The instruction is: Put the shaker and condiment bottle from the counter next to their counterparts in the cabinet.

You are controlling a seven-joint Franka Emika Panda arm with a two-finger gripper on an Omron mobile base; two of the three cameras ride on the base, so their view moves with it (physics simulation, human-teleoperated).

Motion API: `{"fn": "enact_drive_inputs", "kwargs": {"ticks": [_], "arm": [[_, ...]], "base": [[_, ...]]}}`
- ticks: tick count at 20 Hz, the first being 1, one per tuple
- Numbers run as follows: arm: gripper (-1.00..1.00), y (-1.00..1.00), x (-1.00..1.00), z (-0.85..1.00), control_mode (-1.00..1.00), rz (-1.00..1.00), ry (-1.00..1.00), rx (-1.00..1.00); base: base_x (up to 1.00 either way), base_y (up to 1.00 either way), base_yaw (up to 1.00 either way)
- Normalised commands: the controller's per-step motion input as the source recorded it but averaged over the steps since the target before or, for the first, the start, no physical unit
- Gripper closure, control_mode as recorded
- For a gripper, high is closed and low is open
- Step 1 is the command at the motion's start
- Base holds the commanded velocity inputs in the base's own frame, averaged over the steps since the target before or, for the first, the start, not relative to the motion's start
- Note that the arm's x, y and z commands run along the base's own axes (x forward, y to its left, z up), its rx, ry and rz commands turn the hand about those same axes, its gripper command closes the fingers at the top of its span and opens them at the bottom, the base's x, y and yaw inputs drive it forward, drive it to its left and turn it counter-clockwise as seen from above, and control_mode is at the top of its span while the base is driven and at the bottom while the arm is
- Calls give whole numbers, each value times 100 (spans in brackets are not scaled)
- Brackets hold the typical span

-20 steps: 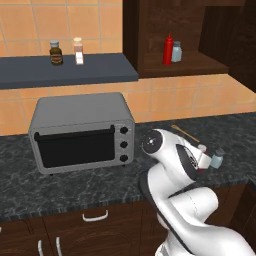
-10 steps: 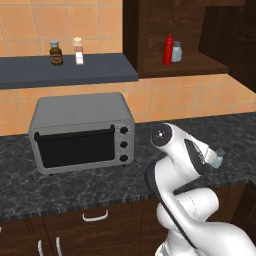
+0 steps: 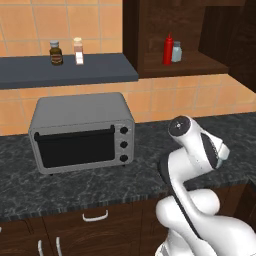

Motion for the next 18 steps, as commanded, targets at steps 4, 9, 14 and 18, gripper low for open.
{"fn": "enact_drive_inputs", "kwargs": {"ticks": [4, 9, 14, 18], "arm": [[-100, -53, 11, 0, -100, 5, 10, 14], [-100, -37, 19, 0, -100, 9, 12, 16], [-100, -7, 25, -1, -100, 10, 21, 8], [-100, 0, 29, -10, -100, 5, 27, 2]], "base": [[0, 0, 0], [0, 0, 0], [0, 0, 0], [0, 0, 0]]}}
